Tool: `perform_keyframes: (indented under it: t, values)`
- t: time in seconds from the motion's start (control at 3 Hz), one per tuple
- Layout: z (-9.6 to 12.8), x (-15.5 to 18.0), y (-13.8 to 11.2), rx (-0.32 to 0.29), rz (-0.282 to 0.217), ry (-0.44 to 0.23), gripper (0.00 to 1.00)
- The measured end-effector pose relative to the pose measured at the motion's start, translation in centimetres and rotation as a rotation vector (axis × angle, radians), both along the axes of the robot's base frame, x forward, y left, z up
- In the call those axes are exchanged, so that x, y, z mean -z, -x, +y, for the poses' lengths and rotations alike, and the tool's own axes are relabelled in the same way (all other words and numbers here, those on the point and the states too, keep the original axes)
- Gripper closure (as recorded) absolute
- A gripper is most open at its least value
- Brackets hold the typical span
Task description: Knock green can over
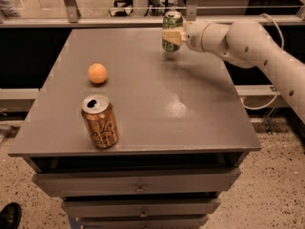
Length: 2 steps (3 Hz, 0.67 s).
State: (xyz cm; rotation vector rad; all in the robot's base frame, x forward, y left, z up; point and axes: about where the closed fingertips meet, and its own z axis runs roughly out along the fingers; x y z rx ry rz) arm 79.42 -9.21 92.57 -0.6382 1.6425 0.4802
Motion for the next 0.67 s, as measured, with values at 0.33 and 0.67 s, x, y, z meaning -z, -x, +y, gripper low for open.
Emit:
perform_keyframes:
  t: [0.33,0.67]
  values:
    - [-1.8,-2.4,2.0,-0.046,0.005,0.07,1.0]
    - [-3.9,-5.3,4.0,-0.084,0.004,0.202,1.0]
